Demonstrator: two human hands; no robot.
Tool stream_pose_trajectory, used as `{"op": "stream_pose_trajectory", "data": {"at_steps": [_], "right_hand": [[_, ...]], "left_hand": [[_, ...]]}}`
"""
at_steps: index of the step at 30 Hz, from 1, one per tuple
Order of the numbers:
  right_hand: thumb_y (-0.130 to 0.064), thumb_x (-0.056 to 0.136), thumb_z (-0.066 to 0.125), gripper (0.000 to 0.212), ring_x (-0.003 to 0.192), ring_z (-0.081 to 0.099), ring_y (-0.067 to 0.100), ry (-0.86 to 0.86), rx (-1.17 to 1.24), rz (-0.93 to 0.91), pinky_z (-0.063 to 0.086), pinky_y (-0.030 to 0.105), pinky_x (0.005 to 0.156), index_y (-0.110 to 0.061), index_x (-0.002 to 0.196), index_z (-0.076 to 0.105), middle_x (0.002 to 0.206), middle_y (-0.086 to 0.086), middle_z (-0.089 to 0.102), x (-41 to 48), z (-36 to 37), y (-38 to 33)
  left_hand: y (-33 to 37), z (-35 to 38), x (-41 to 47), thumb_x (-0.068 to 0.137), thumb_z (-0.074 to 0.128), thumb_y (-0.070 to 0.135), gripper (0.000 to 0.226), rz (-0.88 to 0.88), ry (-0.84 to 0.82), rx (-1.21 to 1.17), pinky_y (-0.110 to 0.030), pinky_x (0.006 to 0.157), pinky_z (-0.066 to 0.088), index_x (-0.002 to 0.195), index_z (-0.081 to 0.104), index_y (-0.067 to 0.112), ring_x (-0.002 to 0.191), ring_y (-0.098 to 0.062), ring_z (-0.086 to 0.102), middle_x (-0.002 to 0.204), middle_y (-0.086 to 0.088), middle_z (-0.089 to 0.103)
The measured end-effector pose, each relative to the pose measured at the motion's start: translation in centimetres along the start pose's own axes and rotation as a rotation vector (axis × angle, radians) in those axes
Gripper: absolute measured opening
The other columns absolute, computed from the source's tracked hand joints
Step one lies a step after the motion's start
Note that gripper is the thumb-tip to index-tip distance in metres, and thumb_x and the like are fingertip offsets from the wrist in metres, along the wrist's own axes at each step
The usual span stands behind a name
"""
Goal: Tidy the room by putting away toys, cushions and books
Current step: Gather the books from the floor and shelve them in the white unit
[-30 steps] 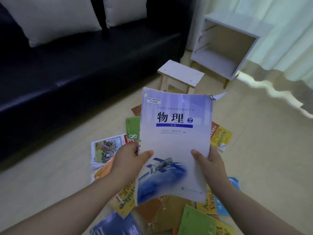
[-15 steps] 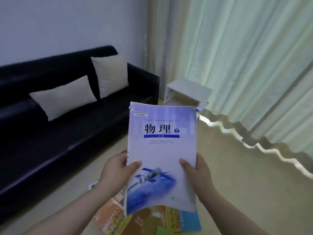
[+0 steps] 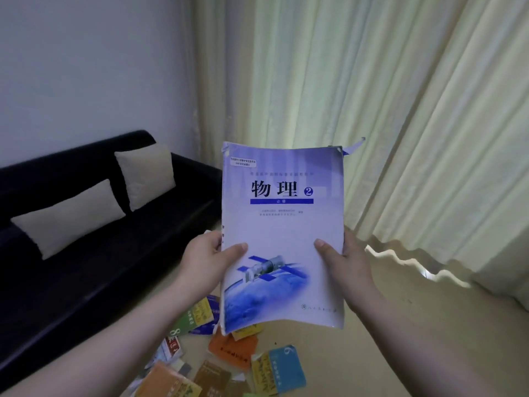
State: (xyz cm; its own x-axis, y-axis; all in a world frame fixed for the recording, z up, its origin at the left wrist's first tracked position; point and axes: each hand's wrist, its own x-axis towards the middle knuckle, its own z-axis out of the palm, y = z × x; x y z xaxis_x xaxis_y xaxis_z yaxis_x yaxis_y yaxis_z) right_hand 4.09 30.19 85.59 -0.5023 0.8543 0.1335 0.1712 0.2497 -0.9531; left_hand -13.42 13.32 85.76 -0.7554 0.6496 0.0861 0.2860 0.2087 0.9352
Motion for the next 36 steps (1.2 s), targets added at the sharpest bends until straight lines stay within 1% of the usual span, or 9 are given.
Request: {"op": "stream_pose_trajectory", "data": {"at_steps": [3, 7, 11, 17, 19, 22, 26, 30, 36], "right_hand": [[-0.022, 0.09, 0.064, 0.017, 0.093, 0.067, 0.013, 0.067, 0.011, 0.004, 0.053, 0.032, 0.076, -0.023, 0.107, 0.06, 0.103, -0.008, 0.069, -1.6, -2.9, -1.8], [-0.024, 0.089, 0.065, 0.014, 0.092, 0.067, 0.015, 0.136, 0.003, -0.015, 0.054, 0.038, 0.082, -0.022, 0.103, 0.06, 0.102, -0.006, 0.069, -2.4, -6.7, -3.2], [-0.021, 0.09, 0.065, 0.015, 0.088, 0.067, 0.011, 0.22, 0.028, -0.055, 0.051, 0.029, 0.07, -0.021, 0.103, 0.058, 0.1, -0.007, 0.068, -2.1, -11.6, -3.9], [-0.022, 0.089, 0.065, 0.013, 0.09, 0.065, 0.013, 0.306, 0.002, -0.083, 0.052, 0.033, 0.075, -0.024, 0.099, 0.057, 0.101, -0.007, 0.067, -0.1, -20.7, -2.8], [-0.022, 0.089, 0.065, 0.015, 0.092, 0.066, 0.017, 0.33, -0.007, -0.093, 0.053, 0.038, 0.081, -0.021, 0.103, 0.058, 0.102, -0.005, 0.068, 1.0, -24.0, -2.3], [-0.022, 0.089, 0.065, 0.015, 0.093, 0.066, 0.017, 0.343, -0.014, -0.106, 0.053, 0.041, 0.084, -0.021, 0.103, 0.058, 0.102, -0.006, 0.068, 2.8, -30.1, -1.2], [-0.023, 0.09, 0.063, 0.015, 0.094, 0.066, 0.016, 0.334, -0.025, -0.11, 0.054, 0.041, 0.084, -0.022, 0.105, 0.058, 0.103, -0.007, 0.068, 5.7, -37.0, 0.1], [-0.021, 0.092, 0.061, 0.013, 0.092, 0.065, 0.01, 0.311, -0.021, -0.147, 0.052, 0.03, 0.076, -0.024, 0.103, 0.057, 0.102, -0.01, 0.067, 8.7, -42.1, 1.3], [-0.019, 0.092, 0.062, 0.017, 0.094, 0.066, 0.013, 0.284, -0.014, -0.145, 0.052, 0.036, 0.082, -0.022, 0.108, 0.058, 0.104, -0.008, 0.068, 13.8, -46.2, 3.9]], "left_hand": [[3.0, 0.5, -1.1, 0.081, 0.075, 0.027, 0.017, 0.042, -0.072, -0.036, -0.036, 0.066, 0.055, 0.088, 0.071, 0.011, 0.069, -0.014, 0.072, 0.078, 0.001, 0.076], [6.5, 2.1, -1.7, 0.076, 0.074, 0.032, 0.022, 0.086, -0.152, -0.059, -0.046, 0.076, 0.058, 0.087, 0.071, 0.012, 0.074, -0.02, 0.073, 0.08, -0.001, 0.076], [10.2, 5.6, -1.4, 0.068, 0.071, 0.043, 0.035, 0.144, -0.21, -0.062, -0.05, 0.076, 0.058, 0.085, 0.07, 0.012, 0.075, -0.021, 0.073, 0.081, -0.001, 0.076], [15.5, 14.0, -1.1, 0.083, 0.072, 0.019, 0.012, 0.181, -0.279, -0.105, -0.047, 0.076, 0.057, 0.086, 0.071, 0.008, 0.073, -0.023, 0.073, 0.079, -0.004, 0.076], [17.0, 17.2, -0.9, 0.081, 0.076, 0.024, 0.019, 0.188, -0.303, -0.126, -0.05, 0.076, 0.057, 0.086, 0.07, 0.006, 0.076, -0.027, 0.073, 0.08, -0.007, 0.076], [19.6, 22.9, -0.6, 0.066, 0.078, 0.044, 0.048, 0.208, -0.326, -0.149, -0.056, 0.079, 0.055, 0.089, 0.07, 0.002, 0.082, -0.035, 0.071, 0.085, -0.013, 0.075], [22.9, 29.6, -0.3, 0.059, 0.075, 0.055, 0.06, 0.223, -0.287, -0.174, -0.055, 0.075, 0.054, 0.086, 0.07, 0.001, 0.08, -0.037, 0.07, 0.081, -0.014, 0.074], [24.9, 35.4, 0.5, 0.076, 0.078, 0.039, 0.041, 0.195, -0.241, -0.178, -0.053, 0.074, 0.055, 0.084, 0.069, 0.0, 0.078, -0.036, 0.07, 0.079, -0.013, 0.074], [25.9, 41.0, 3.1, 0.069, 0.082, 0.04, 0.04, 0.155, -0.242, -0.177, -0.053, 0.079, 0.057, 0.083, 0.07, 0.006, 0.079, -0.031, 0.072, 0.08, -0.008, 0.075]]}}
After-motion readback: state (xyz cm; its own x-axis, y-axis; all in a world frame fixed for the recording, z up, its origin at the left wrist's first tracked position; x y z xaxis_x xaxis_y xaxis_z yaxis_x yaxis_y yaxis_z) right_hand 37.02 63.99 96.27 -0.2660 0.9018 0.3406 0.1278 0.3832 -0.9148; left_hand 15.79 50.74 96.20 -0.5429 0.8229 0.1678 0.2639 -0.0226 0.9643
